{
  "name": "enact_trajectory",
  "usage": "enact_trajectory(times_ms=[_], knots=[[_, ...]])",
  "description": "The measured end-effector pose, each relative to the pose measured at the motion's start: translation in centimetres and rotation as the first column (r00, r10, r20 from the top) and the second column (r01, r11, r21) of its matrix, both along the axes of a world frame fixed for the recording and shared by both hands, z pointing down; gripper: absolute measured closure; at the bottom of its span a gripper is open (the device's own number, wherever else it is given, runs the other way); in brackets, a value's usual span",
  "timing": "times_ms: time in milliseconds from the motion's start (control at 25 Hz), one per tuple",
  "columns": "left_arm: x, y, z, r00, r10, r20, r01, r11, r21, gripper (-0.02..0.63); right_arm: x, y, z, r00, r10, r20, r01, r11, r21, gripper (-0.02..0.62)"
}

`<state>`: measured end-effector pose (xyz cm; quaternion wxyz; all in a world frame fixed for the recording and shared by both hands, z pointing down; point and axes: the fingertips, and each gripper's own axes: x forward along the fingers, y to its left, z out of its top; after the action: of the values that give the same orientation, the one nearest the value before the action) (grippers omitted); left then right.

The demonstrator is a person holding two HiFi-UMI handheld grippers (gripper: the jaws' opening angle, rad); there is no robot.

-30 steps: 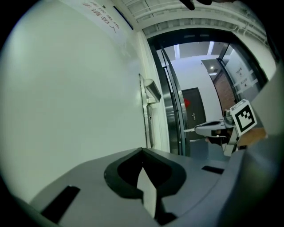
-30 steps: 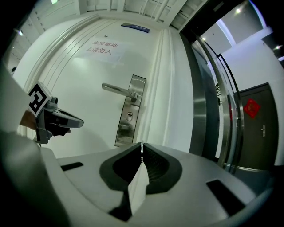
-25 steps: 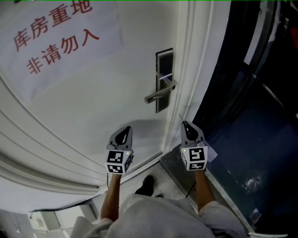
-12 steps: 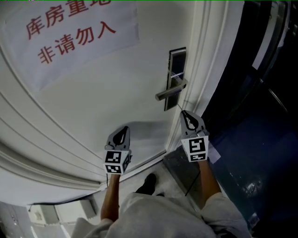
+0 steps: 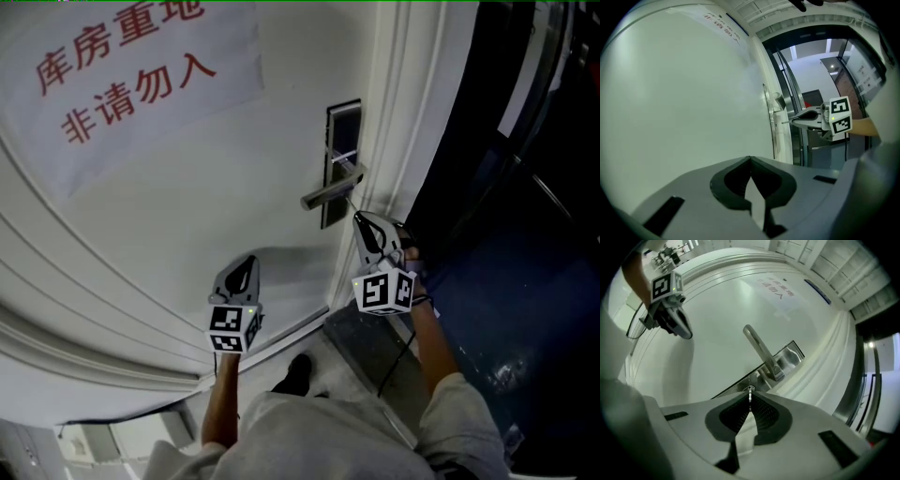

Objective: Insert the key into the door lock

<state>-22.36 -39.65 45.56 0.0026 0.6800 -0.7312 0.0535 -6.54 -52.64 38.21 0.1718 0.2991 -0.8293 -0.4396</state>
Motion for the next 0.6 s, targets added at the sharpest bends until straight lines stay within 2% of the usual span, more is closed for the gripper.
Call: enact_trajectory(times_ms=[120, 240, 320, 600], knots=[[0.1, -0.2, 0.2, 1.000, 0.005, -0.004, -0.005, 1.000, -0.008, 0.589, -0.6, -0.1, 0.3, 0.995, 0.005, -0.102, 0.007, 0.993, 0.122, 0.566], [0.1, -0.3, 0.5, 1.000, 0.005, -0.008, -0.006, 1.000, -0.013, 0.589, -0.9, -0.6, 0.7, 0.979, 0.038, -0.199, 0.014, 0.968, 0.250, 0.566], [0.0, -0.2, 0.6, 1.000, 0.002, -0.010, -0.003, 1.000, -0.016, 0.589, -1.0, -0.9, 0.9, 0.970, 0.051, -0.236, 0.023, 0.953, 0.302, 0.566], [-0.4, -0.1, 1.0, 1.000, -0.006, -0.018, 0.006, 1.000, -0.019, 0.589, -1.4, -1.5, 1.3, 0.964, 0.046, -0.261, 0.041, 0.947, 0.317, 0.566]])
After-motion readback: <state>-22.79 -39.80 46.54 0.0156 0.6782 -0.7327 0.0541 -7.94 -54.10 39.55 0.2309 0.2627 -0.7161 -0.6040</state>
